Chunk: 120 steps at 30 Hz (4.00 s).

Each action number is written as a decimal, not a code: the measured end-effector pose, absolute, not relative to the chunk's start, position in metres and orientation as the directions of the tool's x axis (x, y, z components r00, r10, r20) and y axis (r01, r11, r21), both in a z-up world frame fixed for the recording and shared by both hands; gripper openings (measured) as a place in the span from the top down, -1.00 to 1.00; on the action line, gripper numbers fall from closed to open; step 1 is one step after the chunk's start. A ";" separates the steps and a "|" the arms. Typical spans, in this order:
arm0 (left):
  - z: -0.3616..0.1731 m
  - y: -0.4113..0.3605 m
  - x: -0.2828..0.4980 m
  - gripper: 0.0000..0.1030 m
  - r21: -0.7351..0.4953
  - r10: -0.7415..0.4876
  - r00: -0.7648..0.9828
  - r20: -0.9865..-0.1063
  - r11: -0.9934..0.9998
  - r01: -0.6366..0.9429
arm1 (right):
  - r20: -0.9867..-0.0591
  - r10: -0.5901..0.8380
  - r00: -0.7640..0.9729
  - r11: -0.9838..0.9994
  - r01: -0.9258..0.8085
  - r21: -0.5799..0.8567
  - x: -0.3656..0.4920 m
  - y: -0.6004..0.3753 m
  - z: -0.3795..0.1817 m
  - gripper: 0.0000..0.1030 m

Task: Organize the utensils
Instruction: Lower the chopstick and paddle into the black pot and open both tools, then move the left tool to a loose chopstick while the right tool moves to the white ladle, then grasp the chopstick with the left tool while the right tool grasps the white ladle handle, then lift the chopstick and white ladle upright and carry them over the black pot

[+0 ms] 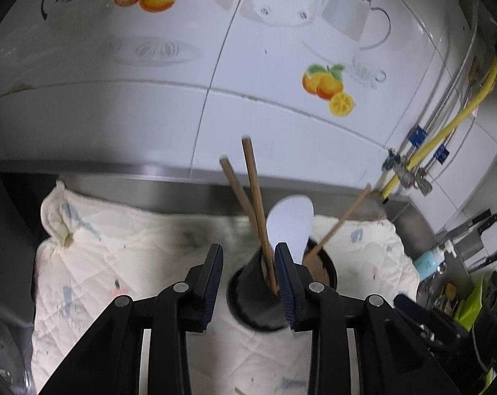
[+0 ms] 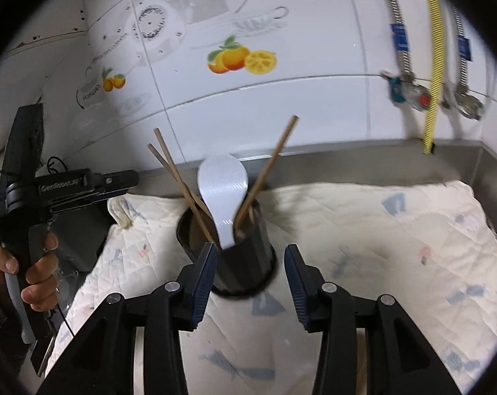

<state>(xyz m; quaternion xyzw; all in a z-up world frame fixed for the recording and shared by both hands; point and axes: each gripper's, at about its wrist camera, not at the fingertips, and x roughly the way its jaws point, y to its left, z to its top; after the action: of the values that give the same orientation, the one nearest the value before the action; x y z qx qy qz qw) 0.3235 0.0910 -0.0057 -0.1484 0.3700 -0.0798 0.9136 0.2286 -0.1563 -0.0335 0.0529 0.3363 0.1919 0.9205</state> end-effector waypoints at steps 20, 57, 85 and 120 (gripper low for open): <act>-0.109 0.046 0.231 0.32 -0.350 -0.288 0.470 -0.834 0.935 -0.048 | -0.699 0.345 0.626 0.939 -0.242 0.246 0.157 -0.205 -0.070 0.09; -0.160 0.040 0.242 0.81 -0.337 -0.254 0.366 -0.895 0.924 -0.181 | -0.751 0.434 0.497 0.900 -0.194 0.391 0.160 -0.190 -0.114 0.09; -0.108 0.063 0.254 0.87 -0.381 -0.305 0.473 -0.827 0.922 -0.072 | -0.852 0.249 0.461 0.968 -0.085 0.237 0.226 -0.149 -0.140 -0.43; -0.066 0.058 0.242 0.89 -0.371 -0.306 0.558 -0.771 0.928 -0.003 | -0.780 0.356 0.514 0.935 -0.198 0.296 0.199 -0.167 -0.130 0.56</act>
<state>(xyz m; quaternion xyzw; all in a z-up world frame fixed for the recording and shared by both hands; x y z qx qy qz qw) 0.2418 0.0584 -0.0661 -0.1677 0.4619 -0.0874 0.8665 0.1992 -0.1670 -0.1300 0.0847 0.4663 0.1598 0.8660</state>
